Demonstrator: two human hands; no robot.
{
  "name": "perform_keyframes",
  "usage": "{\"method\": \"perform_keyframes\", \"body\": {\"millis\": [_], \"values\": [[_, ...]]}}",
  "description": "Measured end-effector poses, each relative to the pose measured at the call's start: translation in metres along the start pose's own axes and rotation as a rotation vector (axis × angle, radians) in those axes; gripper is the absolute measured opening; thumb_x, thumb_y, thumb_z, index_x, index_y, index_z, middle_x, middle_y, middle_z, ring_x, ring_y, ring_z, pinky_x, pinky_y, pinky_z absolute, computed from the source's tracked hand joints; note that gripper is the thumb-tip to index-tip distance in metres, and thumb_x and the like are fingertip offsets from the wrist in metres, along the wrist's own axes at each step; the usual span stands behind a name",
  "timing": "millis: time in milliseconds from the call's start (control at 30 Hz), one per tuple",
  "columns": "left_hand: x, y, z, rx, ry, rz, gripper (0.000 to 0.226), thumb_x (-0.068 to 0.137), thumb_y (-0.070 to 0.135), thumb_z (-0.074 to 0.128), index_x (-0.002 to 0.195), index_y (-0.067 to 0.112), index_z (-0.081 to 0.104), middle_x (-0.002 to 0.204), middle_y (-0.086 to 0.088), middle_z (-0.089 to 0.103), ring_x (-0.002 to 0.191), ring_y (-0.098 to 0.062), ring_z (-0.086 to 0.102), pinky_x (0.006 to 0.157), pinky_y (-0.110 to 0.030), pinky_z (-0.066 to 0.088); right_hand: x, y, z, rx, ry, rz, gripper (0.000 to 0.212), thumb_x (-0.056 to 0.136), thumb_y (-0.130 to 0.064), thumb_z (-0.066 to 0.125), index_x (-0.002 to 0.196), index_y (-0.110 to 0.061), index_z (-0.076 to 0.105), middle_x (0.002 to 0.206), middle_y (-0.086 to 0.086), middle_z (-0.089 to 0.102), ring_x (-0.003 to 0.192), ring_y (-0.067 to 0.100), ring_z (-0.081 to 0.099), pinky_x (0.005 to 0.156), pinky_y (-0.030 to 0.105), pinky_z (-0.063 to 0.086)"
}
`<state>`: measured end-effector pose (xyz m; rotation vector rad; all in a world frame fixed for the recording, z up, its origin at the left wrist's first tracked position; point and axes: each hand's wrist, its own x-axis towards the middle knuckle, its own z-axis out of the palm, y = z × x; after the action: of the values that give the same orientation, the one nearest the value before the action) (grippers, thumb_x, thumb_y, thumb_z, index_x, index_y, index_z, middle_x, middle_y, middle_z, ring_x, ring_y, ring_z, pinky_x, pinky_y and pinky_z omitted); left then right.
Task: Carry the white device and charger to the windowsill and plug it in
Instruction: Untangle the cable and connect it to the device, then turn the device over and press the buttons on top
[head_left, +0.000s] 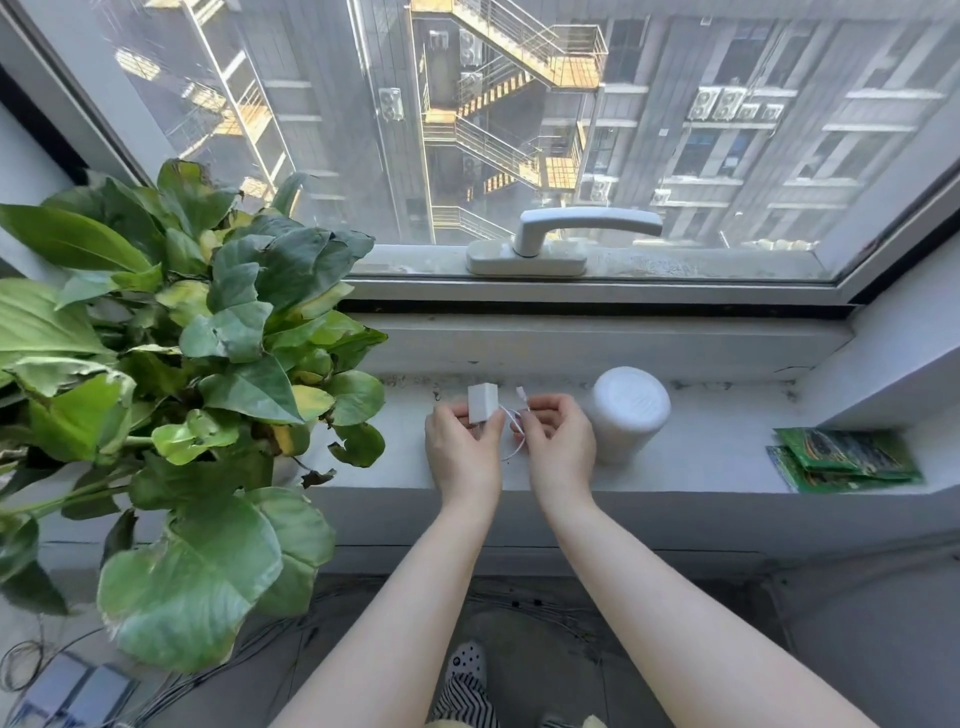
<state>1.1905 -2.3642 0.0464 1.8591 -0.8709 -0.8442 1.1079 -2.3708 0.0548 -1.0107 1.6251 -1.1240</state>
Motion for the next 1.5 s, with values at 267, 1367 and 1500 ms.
{"method": "perform_keyframes", "body": {"millis": [267,1367,1500], "values": [[0.002,-0.008,0.012,0.453,0.144,0.120,0.042,0.079,0.049,0.064,0.102,0.015,0.054,0.107,-0.001,0.060,0.104,-0.023,0.052,0.089,-0.035,0.044,0.000,0.012,0.002,-0.308,0.002,-0.186,0.012,0.092,-0.010,0.055,0.101,-0.011,0.062,0.095,0.001,0.069,0.089,0.016,0.063,0.080,0.030,0.051],[-0.014,0.042,0.003,0.076,-0.428,0.579,0.067,0.077,0.042,0.070,0.134,0.016,0.048,0.125,0.007,0.049,0.119,-0.007,0.048,0.099,-0.022,0.042,0.005,-0.039,-0.144,-0.346,0.037,-0.595,0.043,0.085,-0.036,0.061,0.125,-0.025,0.050,0.122,-0.007,0.055,0.113,0.018,0.054,0.091,0.032,0.048],[-0.012,0.035,0.020,0.100,-0.586,0.480,0.078,0.071,0.035,0.078,0.139,0.015,0.044,0.134,0.001,0.050,0.123,-0.010,0.049,0.106,-0.027,0.042,0.034,-0.011,-0.161,-0.334,-0.201,-0.332,0.078,0.069,-0.054,0.067,0.137,-0.024,0.044,0.131,-0.009,0.054,0.125,0.006,0.049,0.100,0.032,0.046]]}}
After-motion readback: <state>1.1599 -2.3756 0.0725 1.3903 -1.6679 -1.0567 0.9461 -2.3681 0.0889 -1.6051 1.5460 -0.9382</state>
